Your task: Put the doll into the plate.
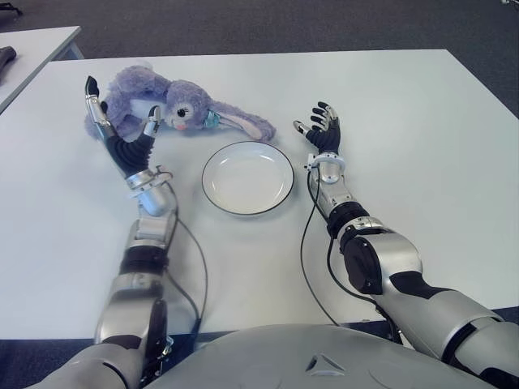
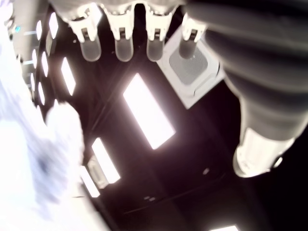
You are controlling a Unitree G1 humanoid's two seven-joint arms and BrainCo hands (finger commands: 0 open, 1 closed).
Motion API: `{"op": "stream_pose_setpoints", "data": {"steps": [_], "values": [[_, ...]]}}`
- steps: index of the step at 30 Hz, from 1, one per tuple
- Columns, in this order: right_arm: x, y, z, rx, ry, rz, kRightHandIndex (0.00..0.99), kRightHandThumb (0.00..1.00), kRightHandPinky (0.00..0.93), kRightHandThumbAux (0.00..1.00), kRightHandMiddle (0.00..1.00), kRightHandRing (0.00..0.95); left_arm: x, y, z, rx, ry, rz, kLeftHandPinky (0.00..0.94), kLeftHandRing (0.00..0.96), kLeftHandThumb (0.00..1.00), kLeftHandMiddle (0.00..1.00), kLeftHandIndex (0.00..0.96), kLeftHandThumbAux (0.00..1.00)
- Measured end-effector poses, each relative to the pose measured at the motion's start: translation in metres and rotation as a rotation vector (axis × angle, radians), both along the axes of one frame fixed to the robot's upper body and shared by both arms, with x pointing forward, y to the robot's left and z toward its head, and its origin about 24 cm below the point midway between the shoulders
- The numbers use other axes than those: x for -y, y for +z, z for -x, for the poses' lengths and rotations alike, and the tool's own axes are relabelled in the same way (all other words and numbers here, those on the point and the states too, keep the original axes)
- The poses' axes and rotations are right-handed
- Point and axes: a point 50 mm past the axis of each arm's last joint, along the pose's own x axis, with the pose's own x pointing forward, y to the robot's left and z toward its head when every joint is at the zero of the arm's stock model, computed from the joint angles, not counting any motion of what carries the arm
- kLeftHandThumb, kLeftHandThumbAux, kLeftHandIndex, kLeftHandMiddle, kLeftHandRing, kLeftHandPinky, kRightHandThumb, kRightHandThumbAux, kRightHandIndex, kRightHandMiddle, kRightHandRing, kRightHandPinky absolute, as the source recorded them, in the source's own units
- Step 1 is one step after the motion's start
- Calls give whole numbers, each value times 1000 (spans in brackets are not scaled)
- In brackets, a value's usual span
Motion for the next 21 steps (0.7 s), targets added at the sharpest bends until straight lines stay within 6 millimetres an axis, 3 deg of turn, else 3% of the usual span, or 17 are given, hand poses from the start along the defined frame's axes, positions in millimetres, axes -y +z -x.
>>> {"op": "stream_pose_setpoints", "data": {"steps": [11,21], "values": [[2,-2,1,-10,-10,-10,164,249,251,918,237,236,-32,-5,17,-109,61,-151,0,0,95,0,0,612],[2,-3,1,-16,-14,-13,152,214,228,906,221,224,-53,-8,25,-193,113,-235,0,0,83,2,0,549]]}}
